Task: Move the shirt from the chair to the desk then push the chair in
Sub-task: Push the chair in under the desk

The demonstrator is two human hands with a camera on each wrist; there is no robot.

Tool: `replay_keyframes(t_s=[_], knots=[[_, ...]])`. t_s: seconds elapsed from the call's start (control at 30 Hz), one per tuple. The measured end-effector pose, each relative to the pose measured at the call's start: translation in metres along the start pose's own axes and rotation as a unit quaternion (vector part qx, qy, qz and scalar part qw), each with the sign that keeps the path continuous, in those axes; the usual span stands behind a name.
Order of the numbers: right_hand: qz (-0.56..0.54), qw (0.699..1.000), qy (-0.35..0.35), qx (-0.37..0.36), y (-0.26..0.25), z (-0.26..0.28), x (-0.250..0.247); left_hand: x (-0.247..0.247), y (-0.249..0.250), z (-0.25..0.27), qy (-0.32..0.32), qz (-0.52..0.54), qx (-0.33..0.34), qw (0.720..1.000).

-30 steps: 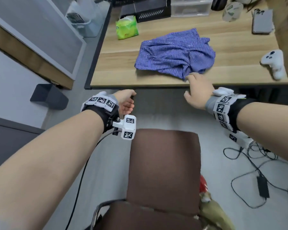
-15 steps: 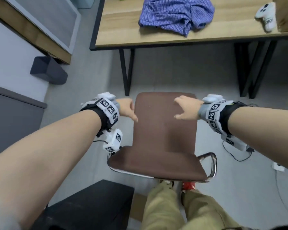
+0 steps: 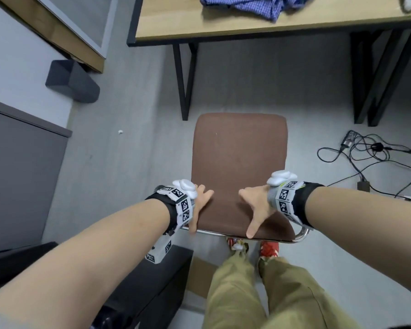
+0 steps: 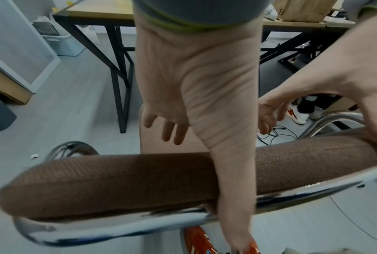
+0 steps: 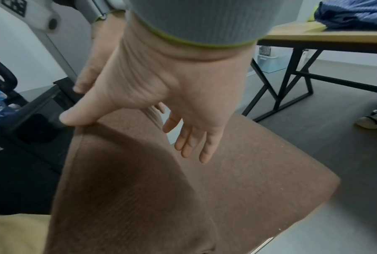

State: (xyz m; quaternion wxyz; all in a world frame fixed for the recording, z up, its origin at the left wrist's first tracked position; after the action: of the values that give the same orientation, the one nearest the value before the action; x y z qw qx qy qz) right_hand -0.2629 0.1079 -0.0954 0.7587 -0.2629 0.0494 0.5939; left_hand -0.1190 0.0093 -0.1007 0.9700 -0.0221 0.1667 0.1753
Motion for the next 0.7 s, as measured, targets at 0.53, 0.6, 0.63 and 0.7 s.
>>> replay_keyframes(t_s=[0.53, 0.6, 0.63, 0.7], knots=[[0.028, 0.998, 0.051, -0.021, -0.001, -0.023, -0.03, -0.05, -0.039, -0.014, 0.125, 0.01, 0.044, 0.991], [0.027, 0.997, 0.077, -0.01, 0.01, -0.024, -0.043, -0.065, -0.048, -0.014, 0.152, 0.014, 0.038, 0.988], [0.033, 0.995, 0.093, 0.0, 0.016, -0.024, -0.054, -0.077, -0.054, -0.014, 0.173, 0.005, 0.031, 0.984], [0.041, 0.992, 0.119, 0.018, 0.028, -0.022, -0.069, -0.093, -0.061, -0.014, 0.205, 0.0, 0.019, 0.979]])
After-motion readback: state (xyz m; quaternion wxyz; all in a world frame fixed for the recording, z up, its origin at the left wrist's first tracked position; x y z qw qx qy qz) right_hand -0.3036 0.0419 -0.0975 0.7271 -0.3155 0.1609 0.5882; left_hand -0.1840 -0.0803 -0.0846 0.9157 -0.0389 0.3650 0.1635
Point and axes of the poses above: each hand's wrist, its own z-axis away from the middle knuckle, its own x-axis out of the palm, y = z × x, the point moved 6 cm from there along -z, towards the middle knuckle, and after that the axes turned 1 degree about z, right-handed, at the moved point
